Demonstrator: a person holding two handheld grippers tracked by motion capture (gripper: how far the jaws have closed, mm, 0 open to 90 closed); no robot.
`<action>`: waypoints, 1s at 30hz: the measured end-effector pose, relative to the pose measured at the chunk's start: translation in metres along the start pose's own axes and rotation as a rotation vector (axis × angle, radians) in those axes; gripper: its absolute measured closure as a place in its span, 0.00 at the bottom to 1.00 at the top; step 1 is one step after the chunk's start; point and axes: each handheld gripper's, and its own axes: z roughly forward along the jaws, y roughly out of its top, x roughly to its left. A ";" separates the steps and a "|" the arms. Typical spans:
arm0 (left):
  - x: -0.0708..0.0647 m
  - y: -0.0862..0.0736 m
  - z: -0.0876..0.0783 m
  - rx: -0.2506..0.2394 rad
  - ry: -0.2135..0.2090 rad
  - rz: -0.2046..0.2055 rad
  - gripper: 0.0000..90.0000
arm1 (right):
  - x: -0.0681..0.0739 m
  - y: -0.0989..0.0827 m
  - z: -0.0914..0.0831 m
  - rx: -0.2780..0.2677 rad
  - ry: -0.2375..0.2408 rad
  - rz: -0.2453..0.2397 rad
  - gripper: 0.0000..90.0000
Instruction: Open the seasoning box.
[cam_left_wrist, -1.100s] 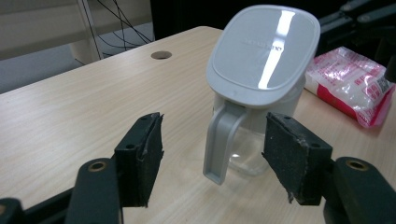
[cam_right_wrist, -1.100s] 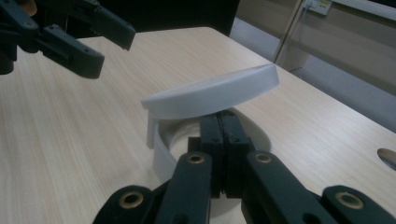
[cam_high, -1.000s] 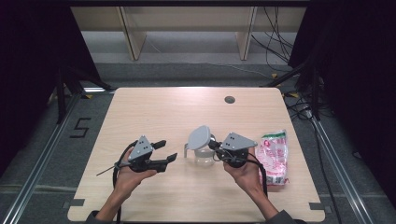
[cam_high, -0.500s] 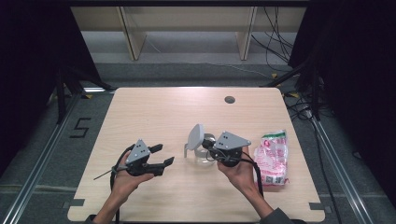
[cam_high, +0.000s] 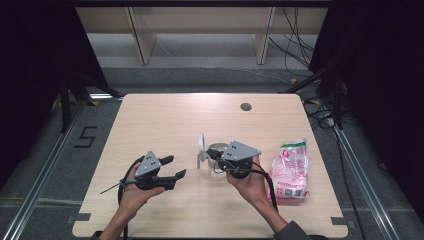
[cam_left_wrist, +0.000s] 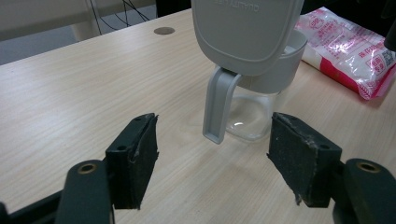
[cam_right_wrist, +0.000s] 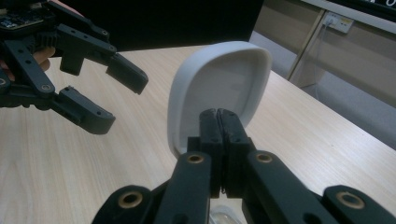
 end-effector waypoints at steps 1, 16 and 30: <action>0.000 0.000 0.000 0.000 0.000 0.000 0.36 | 0.000 0.000 0.000 0.000 0.000 0.000 1.00; -0.011 -0.001 -0.001 0.006 -0.042 -0.016 0.33 | -0.025 -0.026 -0.034 0.011 -0.095 0.080 0.80; -0.011 -0.002 -0.001 0.023 -0.046 -0.021 0.25 | -0.035 -0.048 -0.059 0.043 -0.144 0.181 0.54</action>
